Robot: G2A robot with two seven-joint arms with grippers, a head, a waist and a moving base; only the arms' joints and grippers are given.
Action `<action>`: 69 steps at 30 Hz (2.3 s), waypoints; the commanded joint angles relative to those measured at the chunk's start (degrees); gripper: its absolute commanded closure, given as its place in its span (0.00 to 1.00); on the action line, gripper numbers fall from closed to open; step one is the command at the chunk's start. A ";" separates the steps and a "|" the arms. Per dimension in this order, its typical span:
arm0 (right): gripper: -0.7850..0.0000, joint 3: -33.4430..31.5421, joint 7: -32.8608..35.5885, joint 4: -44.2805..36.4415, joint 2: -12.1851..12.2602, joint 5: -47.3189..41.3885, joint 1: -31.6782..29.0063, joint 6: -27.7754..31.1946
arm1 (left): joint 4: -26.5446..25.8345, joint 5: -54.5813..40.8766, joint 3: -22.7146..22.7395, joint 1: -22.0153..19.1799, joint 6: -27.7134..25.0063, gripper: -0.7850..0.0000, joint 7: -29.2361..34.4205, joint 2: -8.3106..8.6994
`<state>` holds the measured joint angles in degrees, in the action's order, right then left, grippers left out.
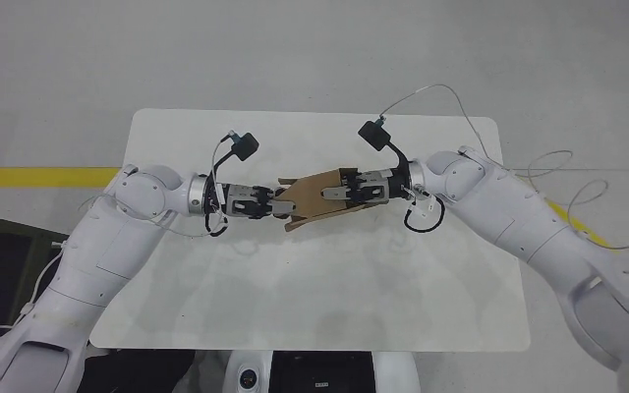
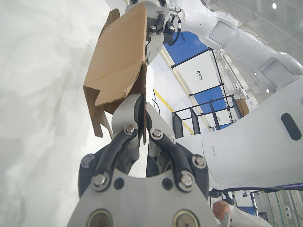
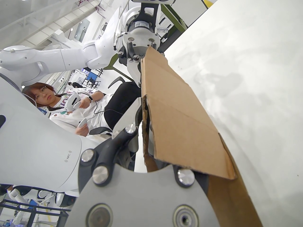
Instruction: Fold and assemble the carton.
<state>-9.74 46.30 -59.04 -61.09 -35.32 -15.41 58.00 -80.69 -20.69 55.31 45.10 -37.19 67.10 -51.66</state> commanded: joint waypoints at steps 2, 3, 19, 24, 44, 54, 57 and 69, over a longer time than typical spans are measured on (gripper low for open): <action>1.00 -0.03 0.00 0.05 0.05 -0.55 0.12 0.00 | -0.05 -0.60 0.06 -0.03 0.14 0.00 0.13 -0.01; 1.00 -0.14 0.00 0.03 0.08 -0.70 0.13 0.00 | -0.07 -0.92 0.09 -0.03 0.19 0.00 0.18 -0.02; 1.00 -6.80 -0.02 1.38 -0.74 1.63 -3.23 0.00 | -0.92 -5.73 1.70 0.77 1.55 0.00 1.20 -0.11; 1.00 -9.32 -0.02 2.12 -1.62 3.10 -4.85 0.00 | -1.27 -7.47 2.46 1.16 2.22 0.00 2.22 -0.06; 1.00 -14.13 -0.02 7.19 -6.11 6.86 -7.60 0.00 | -5.66 -11.41 4.50 1.84 4.37 0.00 4.37 0.03; 1.00 -15.01 -0.02 8.20 -7.86 8.23 -8.11 0.00 | -6.60 -11.27 4.12 1.70 4.47 0.00 4.46 -0.23; 1.00 -15.13 -0.02 8.18 -8.30 8.56 -8.16 0.00 | -6.69 -11.04 3.72 1.68 4.38 0.00 4.37 -0.39; 1.00 -15.04 -0.02 5.80 -8.97 9.58 -8.13 0.00 | -5.78 -7.36 3.36 1.64 2.62 0.00 2.62 -0.85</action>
<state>-24.79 46.28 -53.12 -70.06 -25.69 -23.55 58.00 -86.51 -28.23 58.61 46.65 -34.48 69.81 -52.51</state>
